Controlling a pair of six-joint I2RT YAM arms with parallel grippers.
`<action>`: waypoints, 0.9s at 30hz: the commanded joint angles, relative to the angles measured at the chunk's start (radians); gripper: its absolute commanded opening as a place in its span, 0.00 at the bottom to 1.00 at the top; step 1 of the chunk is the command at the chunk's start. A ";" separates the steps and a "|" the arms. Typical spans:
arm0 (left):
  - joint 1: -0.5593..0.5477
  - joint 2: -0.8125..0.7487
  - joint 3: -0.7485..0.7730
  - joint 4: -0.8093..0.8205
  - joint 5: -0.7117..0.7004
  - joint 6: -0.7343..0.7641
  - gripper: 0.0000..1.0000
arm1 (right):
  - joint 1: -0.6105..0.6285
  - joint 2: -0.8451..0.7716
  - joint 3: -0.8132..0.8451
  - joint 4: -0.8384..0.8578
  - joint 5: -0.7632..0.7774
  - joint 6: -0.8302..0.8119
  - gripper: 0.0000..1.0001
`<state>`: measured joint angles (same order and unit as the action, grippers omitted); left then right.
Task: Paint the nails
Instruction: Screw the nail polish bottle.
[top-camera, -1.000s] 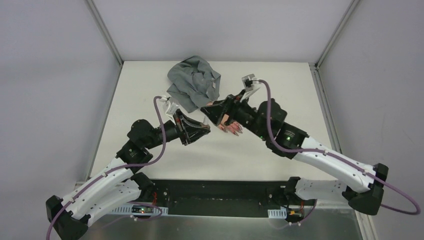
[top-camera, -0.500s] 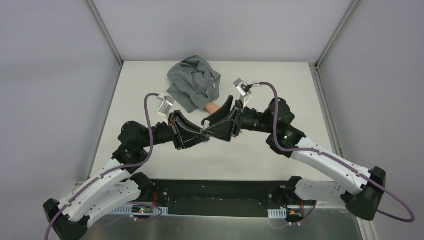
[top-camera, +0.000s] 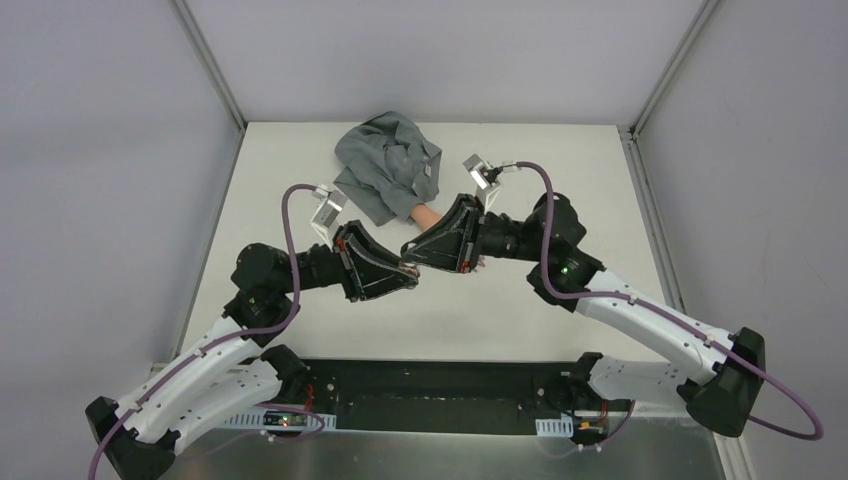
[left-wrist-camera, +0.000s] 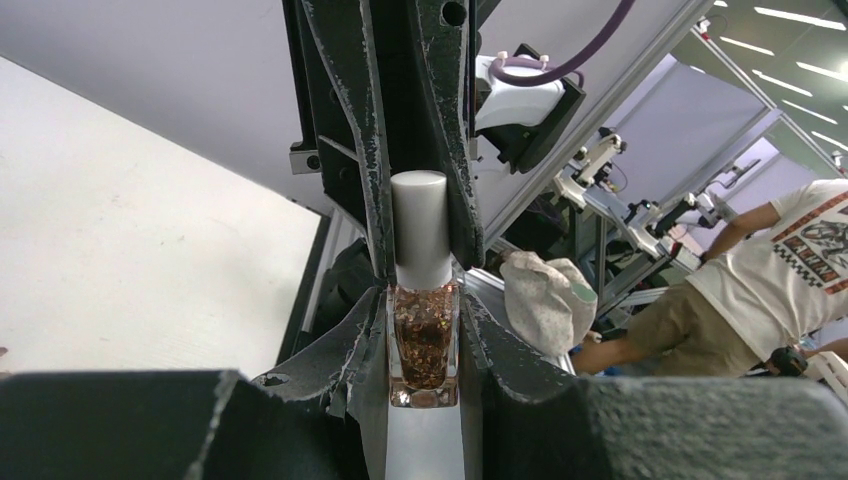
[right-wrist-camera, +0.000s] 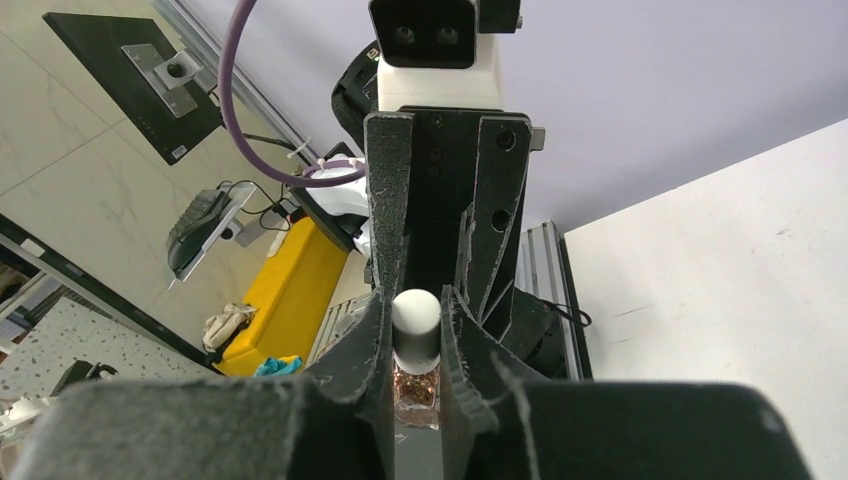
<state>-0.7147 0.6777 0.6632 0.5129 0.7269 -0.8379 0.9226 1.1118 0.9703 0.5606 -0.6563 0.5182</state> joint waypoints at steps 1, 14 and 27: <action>-0.006 0.003 0.025 0.061 -0.023 0.039 0.00 | 0.008 -0.022 0.014 0.011 -0.001 0.016 0.00; -0.006 0.031 0.026 -0.065 -0.140 0.261 0.00 | 0.123 -0.039 0.052 -0.309 0.396 -0.065 0.00; -0.006 0.001 0.030 -0.251 -0.330 0.430 0.00 | 0.323 0.170 0.266 -0.513 0.862 -0.124 0.00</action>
<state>-0.7097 0.6743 0.6655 0.2878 0.4450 -0.5694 1.1301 1.1919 1.1454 0.1280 0.1062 0.3519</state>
